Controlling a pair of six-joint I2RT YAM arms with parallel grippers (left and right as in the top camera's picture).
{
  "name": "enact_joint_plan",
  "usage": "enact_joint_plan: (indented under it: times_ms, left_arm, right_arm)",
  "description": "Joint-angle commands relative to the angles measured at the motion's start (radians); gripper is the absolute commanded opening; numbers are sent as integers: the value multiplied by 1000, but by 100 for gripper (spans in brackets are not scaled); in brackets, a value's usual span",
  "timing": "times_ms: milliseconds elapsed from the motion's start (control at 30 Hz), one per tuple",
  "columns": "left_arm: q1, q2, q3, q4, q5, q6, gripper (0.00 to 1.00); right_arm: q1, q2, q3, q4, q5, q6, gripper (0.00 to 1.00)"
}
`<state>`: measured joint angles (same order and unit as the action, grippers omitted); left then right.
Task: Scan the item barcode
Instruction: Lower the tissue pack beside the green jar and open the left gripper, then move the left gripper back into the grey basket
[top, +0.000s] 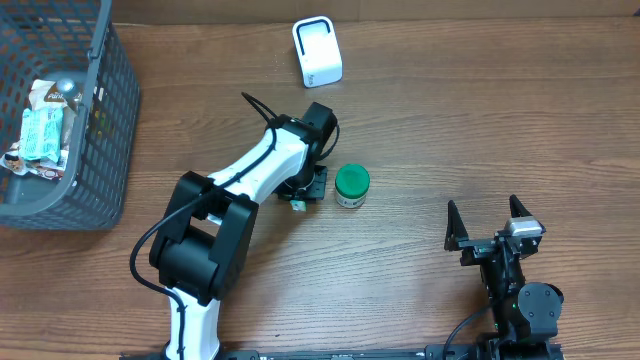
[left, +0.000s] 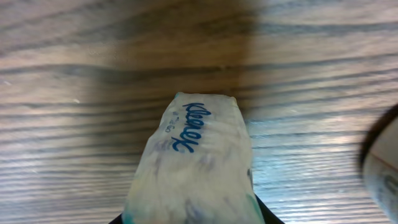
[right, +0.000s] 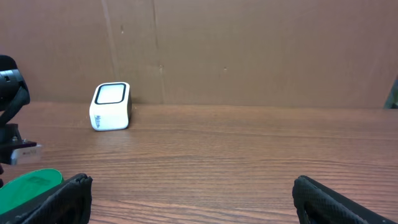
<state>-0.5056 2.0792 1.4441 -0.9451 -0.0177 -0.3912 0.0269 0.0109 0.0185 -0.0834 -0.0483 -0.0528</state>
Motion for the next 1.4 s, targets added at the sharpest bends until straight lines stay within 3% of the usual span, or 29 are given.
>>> enact_joint_plan:
  times_ms: [0,233,500,667,1200,1367]
  left_arm:
    - [-13,-35,-5,4,31,-62,29]
    - [-13,-35,-5,8,90,-62,29]
    - [-9,-35,-5,8,63,-58,50]
    - [-8,-35,1,8,51,-58,55]
    - [61,-35,205,38,9,-49,56]
    - [87,-35,350,-18,6,28,54]
  right_arm:
    - [5,-8,-11,2,3,-1,100]
    - [5,-8,-11,2,3,-1,100]
    - [5,-8,-11,2,3,-1,100]
    - [5,-8,-11,2,3,-1,100]
    - [5,-8,-11,2,3,-1,100]
    - [5,-8,-11,2,3,-1,100]
